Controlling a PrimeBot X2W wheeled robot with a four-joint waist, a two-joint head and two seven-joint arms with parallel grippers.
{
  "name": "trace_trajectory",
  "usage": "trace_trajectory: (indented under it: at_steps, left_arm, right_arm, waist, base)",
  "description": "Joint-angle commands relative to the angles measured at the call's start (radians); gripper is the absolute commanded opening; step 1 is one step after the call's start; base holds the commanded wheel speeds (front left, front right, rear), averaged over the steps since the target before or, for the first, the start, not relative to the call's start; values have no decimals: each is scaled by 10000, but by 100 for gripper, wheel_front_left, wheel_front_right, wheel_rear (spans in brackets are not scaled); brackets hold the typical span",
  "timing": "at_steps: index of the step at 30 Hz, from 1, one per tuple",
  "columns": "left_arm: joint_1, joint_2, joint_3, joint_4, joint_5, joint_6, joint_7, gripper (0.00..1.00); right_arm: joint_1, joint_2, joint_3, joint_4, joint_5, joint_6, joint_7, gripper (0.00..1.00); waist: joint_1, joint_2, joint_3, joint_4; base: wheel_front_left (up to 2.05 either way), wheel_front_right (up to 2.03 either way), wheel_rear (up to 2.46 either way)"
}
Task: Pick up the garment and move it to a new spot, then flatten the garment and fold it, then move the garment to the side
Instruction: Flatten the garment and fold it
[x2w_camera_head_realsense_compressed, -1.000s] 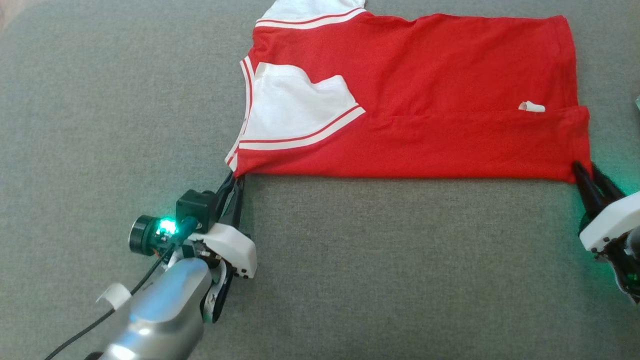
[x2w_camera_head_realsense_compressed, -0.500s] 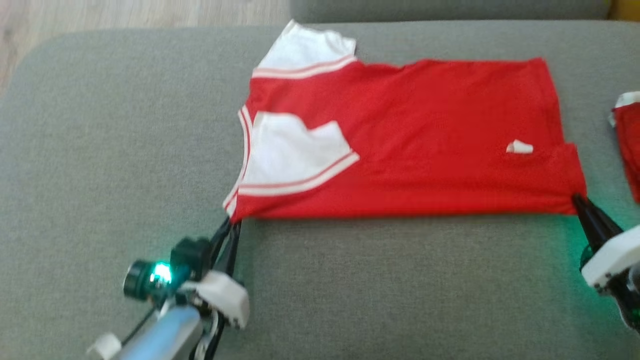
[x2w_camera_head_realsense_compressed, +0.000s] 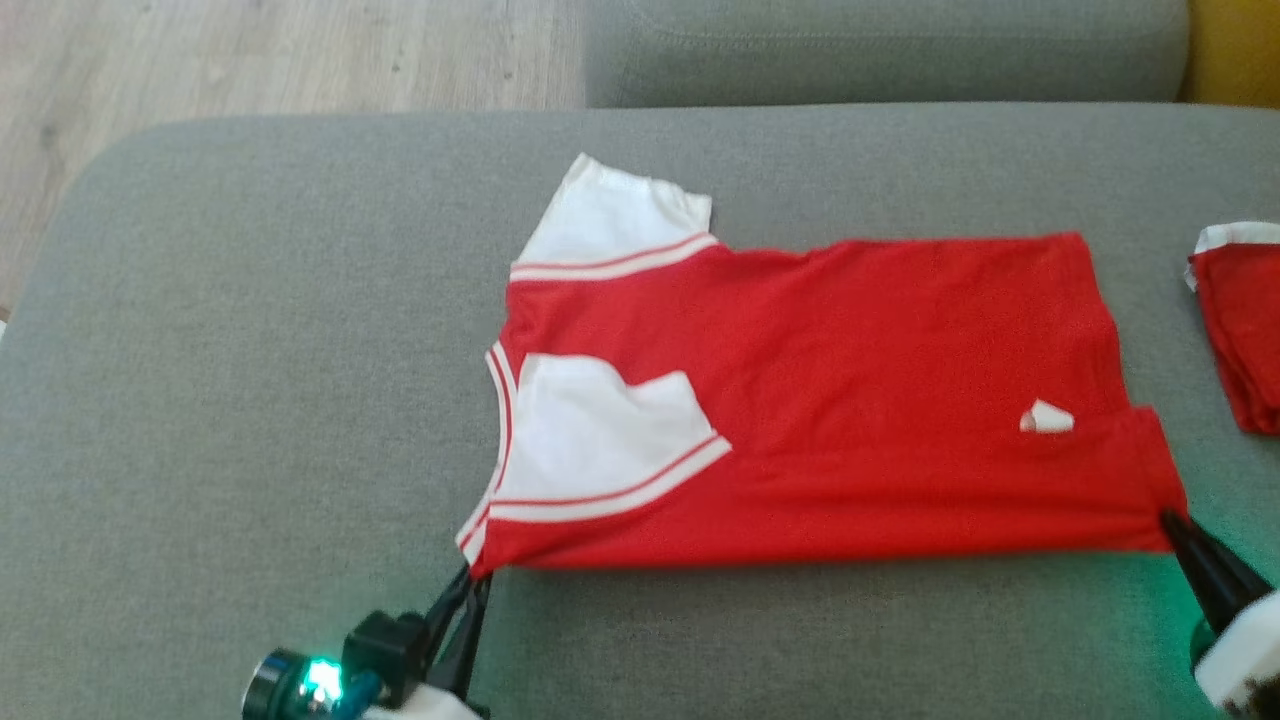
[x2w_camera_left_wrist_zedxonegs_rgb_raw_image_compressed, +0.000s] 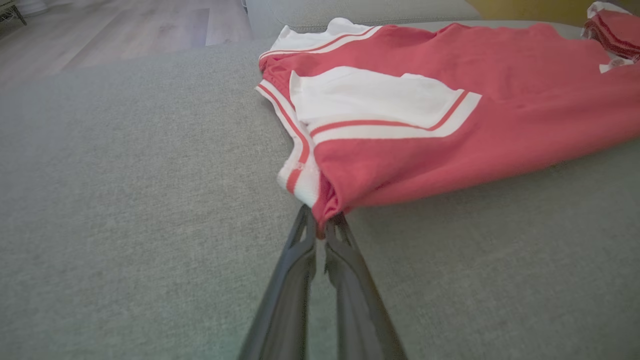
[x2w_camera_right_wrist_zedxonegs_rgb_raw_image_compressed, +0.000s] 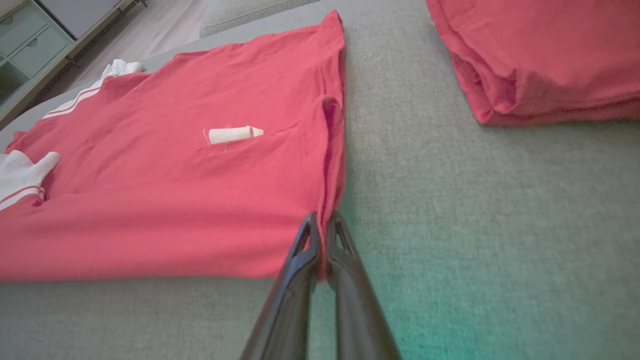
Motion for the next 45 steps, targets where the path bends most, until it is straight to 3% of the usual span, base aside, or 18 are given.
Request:
trace_trajectory:
  at_steps: [1, 6, 9, 10, 11, 12, 14, 23, 29, 30, 36, 45]
  left_arm:
    - [-131, 372, 334, -330, 71, 140, 11, 0]
    - [247, 695, 281, -1051, -1, 408, 298, 0]
    - [294, 742, 180, -1159, -97, 292, 510, 0]
    - [279, 726, 135, -1148, -128, 232, 589, 0]
    - [255, 700, 100, -1107, -152, 187, 655, 0]
    - [221, 670, 64, -1045, -155, 147, 699, 21]
    - [153, 579, 14, -890, -182, 105, 792, 100]
    - [-893, 561, 183, -856, -126, -124, 1138, 100]
    - [-3580, 954, 615, -1008, -9, -995, 2452, 100]
    - [-4623, 972, 766, -749, -30, -1357, 2977, 100]
    - [-7200, 593, 1000, 909, -457, -2286, 4826, 100]
    - [-9185, 246, 1056, 3346, -560, -2920, 5923, 100]
  right_arm:
    - [192, -560, -128, -147, -71, 65, -175, 0]
    - [722, -500, -416, -342, -152, 65, -122, 0]
    - [860, -302, -597, -330, -202, 65, -28, 4]
    - [888, -243, -648, -332, -231, 65, 8, 34]
    - [906, -194, -710, -330, -265, 65, 28, 96]
    - [919, -149, -770, -329, -309, 65, 46, 100]
    - [944, -55, -902, -344, -396, 65, 56, 100]
    - [1068, 182, -1826, -984, -1111, 65, -157, 100]
    - [814, 319, -2383, -1719, -1718, 65, 103, 100]
    - [681, 311, -2551, -1963, -1911, 65, 222, 100]
    - [185, 288, -2820, -2762, -2317, 65, 625, 100]
    - [-308, 301, -2811, -3161, -2409, 65, 796, 100]
  waist:
    - [2, -1, -80, 0]
    - [2, -1, -168, -29]
    - [2, -1, -157, -59]
    - [2, -1, -154, -70]
    - [2, -1, -153, -82]
    - [2, -1, -154, -94]
    - [2, -1, -164, -121]
    - [2, -1, -178, -272]
    - [2, -1, 489, -736]
    - [2, -1, 838, -949]
    - [2, -1, 1993, -1681]
    - [2, -1, 2976, -2514]
  base:
    - [0, 0, 0]
    - [0, 0, 0]
    - [0, 0, 0]
    - [0, 0, 0]
    - [0, 0, 0]
    - [0, 0, 0]
    - [0, 0, 0]
    - [0, 0, 0]
    - [0, 0, 0]
    - [0, 0, 0]
    - [0, 0, 0]
    - [0, 0, 0]
